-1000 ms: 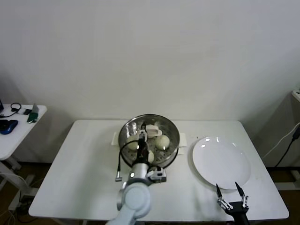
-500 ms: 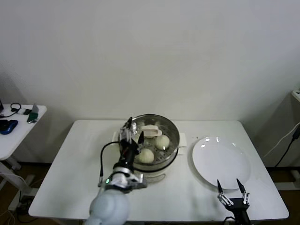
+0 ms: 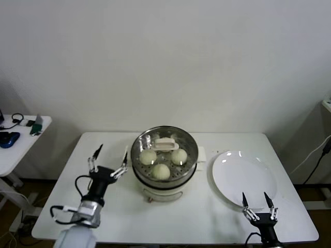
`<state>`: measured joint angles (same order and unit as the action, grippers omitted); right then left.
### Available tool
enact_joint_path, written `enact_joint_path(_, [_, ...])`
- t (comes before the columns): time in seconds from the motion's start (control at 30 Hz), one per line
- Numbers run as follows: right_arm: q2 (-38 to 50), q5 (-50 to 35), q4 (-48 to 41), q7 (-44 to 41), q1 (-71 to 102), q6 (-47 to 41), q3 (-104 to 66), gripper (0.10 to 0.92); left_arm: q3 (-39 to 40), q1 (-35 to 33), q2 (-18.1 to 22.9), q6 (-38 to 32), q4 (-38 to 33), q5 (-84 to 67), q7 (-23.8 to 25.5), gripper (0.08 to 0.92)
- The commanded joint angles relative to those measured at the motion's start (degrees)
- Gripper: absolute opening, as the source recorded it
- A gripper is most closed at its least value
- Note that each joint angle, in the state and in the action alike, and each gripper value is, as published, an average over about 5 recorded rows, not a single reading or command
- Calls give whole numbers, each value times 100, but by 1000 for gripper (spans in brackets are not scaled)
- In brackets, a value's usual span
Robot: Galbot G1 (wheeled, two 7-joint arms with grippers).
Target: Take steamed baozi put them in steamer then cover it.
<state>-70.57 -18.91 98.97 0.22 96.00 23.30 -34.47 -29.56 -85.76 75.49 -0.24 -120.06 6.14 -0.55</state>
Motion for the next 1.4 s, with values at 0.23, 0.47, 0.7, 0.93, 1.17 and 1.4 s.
enact_joint_path(0.23, [133,-233,-201,45,-154,-3,37,823,-389,-702,53,-2424,2170,-2654,235,823])
enact_joint_path(0.47, [124,-218,-252,52,-189,52,82,823,-302,-706,121,-2462,2242,-2558,223,823])
enact_joint_path(0.7, [99,-186,-264,62,-206,70,96,823,-291,-728,129,-2469,2212,-2478,225,823])
enact_joint_path(0.93, [97,-194,-242,64,-201,6,103,823,-300,-761,114,-2441,2163,-2408,237,823])
enact_joint_path(1.17, [67,-194,-222,56,-205,-9,107,823,-299,-802,115,-2395,2102,-2378,226,823])
enact_joint_path(1.4, [60,-191,-224,57,-195,6,102,823,-287,-807,110,-2365,2095,-2348,226,823])
